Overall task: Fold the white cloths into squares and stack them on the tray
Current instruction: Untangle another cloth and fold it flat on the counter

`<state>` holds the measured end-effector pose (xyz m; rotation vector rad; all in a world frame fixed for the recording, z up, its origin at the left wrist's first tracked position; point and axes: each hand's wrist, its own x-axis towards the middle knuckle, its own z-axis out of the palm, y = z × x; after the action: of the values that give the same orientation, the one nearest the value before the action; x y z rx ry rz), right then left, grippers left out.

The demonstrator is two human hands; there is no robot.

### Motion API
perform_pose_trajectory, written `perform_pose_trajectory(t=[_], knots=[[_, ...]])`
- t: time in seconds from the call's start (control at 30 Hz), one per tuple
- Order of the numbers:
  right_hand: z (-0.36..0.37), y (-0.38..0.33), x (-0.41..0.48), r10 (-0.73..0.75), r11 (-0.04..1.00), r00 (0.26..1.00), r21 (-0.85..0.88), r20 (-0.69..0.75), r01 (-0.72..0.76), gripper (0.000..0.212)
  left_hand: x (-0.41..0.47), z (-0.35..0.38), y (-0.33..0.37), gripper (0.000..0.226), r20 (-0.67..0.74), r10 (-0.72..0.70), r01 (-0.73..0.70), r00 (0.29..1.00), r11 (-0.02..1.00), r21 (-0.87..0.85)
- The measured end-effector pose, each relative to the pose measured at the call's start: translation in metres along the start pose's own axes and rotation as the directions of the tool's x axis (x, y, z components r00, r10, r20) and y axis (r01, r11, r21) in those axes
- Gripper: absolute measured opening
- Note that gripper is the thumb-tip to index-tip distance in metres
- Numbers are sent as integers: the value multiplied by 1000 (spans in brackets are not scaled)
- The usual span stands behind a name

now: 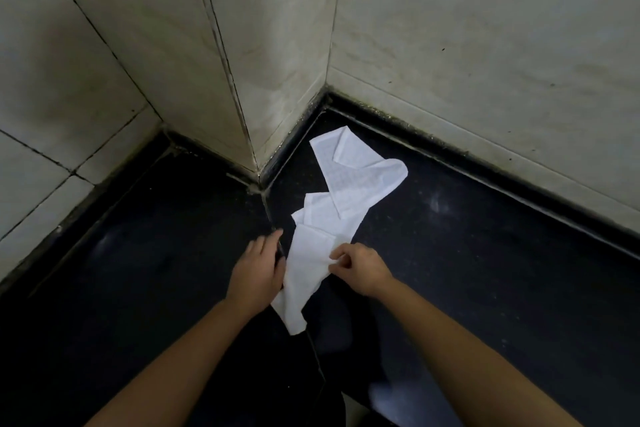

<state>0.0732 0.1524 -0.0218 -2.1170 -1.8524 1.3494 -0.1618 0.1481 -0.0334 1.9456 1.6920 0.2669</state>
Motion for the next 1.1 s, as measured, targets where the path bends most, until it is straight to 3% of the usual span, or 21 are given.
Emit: perform_pose_trajectory(t=[0.07,0.23,0.4,0.47,0.57,0.63,0.73,0.93,1.03,1.1], knots=[[-3,6,-8,-22,1000,1000,-12,-12,22,25,21,0,16,65,94,9,-18,996,996,93],[-13,21,-32,-98,995,995,35,-20,99,10,40,17,37,62,391,195,-313,900,912,266],[-17,46,-58,22,957,997,292,-70,0,9,34,30,56,62,382,320,-442,867,848,292],[-21,57,-67,54,925,995,379,-82,-19,12,26,33,61,64,436,310,-454,845,847,277],[-27,71,-78,62,874,998,483,-22,-43,39,19,40,66,70,455,223,-371,862,890,265],[-32,79,-89,31,889,999,456,15,-35,51,16,41,79,79,459,183,-318,870,918,237],[-42,91,-113,-46,927,999,372,-23,52,51,4,43,115,86,509,213,-335,834,929,160],[-74,118,-170,-30,953,994,296,-106,61,25,-24,50,179,33,434,372,-381,820,922,-70],[-92,130,-194,-31,952,984,295,-174,82,15,-35,45,209,19,337,423,-390,841,906,-166],[-105,138,-207,-26,950,974,299,-224,94,19,-42,41,225,14,320,398,-371,860,917,-146]])
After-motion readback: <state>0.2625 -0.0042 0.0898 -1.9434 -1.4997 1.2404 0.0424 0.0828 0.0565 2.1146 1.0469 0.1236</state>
